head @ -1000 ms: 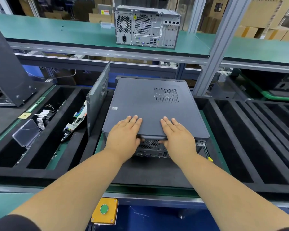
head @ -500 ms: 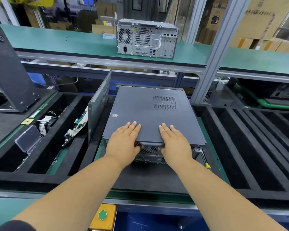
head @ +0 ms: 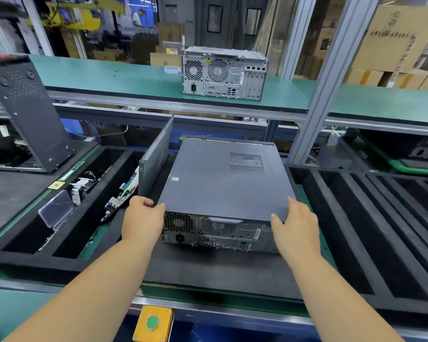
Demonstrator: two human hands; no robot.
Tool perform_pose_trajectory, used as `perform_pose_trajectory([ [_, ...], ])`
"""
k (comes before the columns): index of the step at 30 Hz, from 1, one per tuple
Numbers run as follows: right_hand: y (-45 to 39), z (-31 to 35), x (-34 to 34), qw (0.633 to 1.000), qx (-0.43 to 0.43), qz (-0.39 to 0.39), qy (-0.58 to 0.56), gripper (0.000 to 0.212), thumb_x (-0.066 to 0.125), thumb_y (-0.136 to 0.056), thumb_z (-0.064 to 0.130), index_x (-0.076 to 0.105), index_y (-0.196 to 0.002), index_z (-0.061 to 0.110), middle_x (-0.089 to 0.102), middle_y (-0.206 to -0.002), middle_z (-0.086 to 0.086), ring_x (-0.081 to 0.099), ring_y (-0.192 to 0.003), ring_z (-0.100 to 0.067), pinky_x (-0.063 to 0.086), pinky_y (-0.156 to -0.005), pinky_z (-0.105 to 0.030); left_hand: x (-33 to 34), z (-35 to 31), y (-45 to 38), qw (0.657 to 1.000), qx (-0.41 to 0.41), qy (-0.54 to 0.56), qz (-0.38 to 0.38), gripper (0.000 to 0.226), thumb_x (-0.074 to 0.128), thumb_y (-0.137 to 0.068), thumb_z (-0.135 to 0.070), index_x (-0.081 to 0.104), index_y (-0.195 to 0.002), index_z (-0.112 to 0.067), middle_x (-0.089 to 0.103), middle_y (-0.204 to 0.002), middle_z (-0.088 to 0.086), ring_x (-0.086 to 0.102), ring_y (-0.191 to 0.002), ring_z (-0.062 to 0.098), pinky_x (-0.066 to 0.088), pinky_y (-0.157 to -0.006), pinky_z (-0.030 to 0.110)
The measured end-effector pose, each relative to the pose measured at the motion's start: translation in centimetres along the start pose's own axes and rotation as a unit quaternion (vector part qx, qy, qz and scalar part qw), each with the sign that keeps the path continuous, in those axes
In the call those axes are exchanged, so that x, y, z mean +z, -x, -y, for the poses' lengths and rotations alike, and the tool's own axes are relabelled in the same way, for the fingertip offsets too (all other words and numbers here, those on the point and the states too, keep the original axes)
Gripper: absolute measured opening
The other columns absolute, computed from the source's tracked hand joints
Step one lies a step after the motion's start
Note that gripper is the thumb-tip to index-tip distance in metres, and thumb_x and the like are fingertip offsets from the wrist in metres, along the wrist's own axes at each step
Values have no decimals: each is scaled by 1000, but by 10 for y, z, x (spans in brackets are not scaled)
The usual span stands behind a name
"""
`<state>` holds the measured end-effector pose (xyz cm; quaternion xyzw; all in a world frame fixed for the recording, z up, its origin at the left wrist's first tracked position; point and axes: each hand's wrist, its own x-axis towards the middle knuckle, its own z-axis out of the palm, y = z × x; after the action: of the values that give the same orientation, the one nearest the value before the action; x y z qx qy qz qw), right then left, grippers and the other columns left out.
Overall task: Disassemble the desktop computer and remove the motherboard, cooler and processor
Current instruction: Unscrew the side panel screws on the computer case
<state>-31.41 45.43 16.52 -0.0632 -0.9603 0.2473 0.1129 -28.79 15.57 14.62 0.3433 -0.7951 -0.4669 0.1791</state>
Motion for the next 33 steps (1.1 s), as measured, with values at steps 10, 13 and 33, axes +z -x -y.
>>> perform_pose_trajectory([
  [10,-18,-13,2,948,216,42,-230,55,52,-92,20,37,-144,20,31,-137,-10,49,-70,-19,34,-51,-28,4,-8,-7,963,-170,202,61,4,56,-92,-1,57,-91,-4,64,-80,7,68,-77,18,51,-71,28],
  [13,-24,-16,3,904,279,1,-323,55,56,-91,16,39,-143,18,37,-140,-12,50,-76,-19,35,-55,-28,1,-13,-6,945,-203,240,86,3,56,-95,-6,57,-95,-3,63,-79,7,64,-77,15,50,-65,23],
  [33,-48,-4,-32,749,355,75,-555,16,75,-84,17,64,-95,11,61,-84,-4,44,-58,-13,32,-48,-22,-15,-71,-10,791,-244,508,237,16,57,-94,-12,55,-108,-5,65,-105,15,66,-97,30,58,-64,40],
])
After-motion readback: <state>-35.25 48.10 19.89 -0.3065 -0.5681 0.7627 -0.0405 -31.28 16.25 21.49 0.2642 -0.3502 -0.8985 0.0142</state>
